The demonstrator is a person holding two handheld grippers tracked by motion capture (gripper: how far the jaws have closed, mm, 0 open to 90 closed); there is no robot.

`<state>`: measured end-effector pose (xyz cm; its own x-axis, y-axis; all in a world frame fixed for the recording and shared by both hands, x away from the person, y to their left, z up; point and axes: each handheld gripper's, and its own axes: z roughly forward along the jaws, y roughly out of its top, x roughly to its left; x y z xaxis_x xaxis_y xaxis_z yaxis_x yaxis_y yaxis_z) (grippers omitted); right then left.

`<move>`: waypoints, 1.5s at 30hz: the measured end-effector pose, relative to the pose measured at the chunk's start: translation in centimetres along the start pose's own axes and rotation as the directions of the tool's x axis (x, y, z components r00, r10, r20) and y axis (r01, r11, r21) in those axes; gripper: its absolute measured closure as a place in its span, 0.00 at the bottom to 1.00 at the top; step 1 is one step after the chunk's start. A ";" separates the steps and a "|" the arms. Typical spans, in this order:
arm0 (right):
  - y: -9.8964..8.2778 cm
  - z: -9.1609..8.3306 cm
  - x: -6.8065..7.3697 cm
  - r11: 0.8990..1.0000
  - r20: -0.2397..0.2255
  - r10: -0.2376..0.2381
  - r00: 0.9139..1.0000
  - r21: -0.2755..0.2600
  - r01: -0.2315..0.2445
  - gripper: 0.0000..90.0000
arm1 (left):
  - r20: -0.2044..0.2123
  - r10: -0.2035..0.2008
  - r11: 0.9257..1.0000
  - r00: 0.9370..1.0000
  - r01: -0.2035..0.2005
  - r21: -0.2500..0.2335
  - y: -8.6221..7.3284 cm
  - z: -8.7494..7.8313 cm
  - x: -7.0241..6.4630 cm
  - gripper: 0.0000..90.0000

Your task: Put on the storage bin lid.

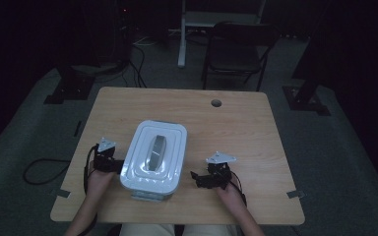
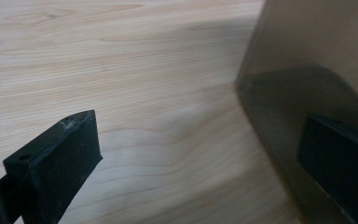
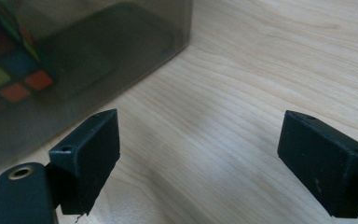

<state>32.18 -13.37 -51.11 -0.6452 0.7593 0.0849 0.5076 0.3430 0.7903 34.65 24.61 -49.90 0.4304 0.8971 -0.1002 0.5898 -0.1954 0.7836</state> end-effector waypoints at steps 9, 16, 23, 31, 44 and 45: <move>-0.1 -0.5 -0.6 1.000 0.011 0.001 1.000 -0.006 -0.001 0.14 | 0.038 0.041 0.999 0.998 -0.041 0.017 0.1 0.5 -2.7 0.01; -0.2 -1.2 -1.3 1.000 0.027 0.014 1.000 -0.016 -0.014 0.14 | 0.080 0.076 0.997 0.994 -0.078 0.023 0.6 1.0 -4.6 0.01; -0.9 -2.6 -2.9 0.999 0.054 0.047 0.997 -0.017 -0.046 0.14 | 0.116 0.115 0.992 0.986 -0.121 0.040 0.9 1.5 -6.8 0.01; -1.6 -3.7 -4.3 0.998 0.072 0.063 0.995 -0.025 -0.061 0.14 | 0.153 0.152 0.986 0.977 -0.160 0.042 1.2 2.1 -8.2 0.01; -3.2 -4.8 -5.6 0.995 0.148 0.101 0.984 -0.036 -0.097 0.14 | 0.130 0.167 0.984 0.977 -0.174 0.046 0.7 2.3 -7.1 0.01; -3.3 -4.9 -5.8 0.995 0.151 0.101 0.983 -0.038 -0.097 0.14 | 0.131 0.163 0.984 0.978 -0.170 0.044 0.7 2.2 -7.0 0.01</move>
<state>31.44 -21.57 -51.22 -0.4968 0.8649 0.0719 0.5454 0.2467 0.8011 33.59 17.31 -49.98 0.6064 0.7936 -0.0505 0.5375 -0.3624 0.7614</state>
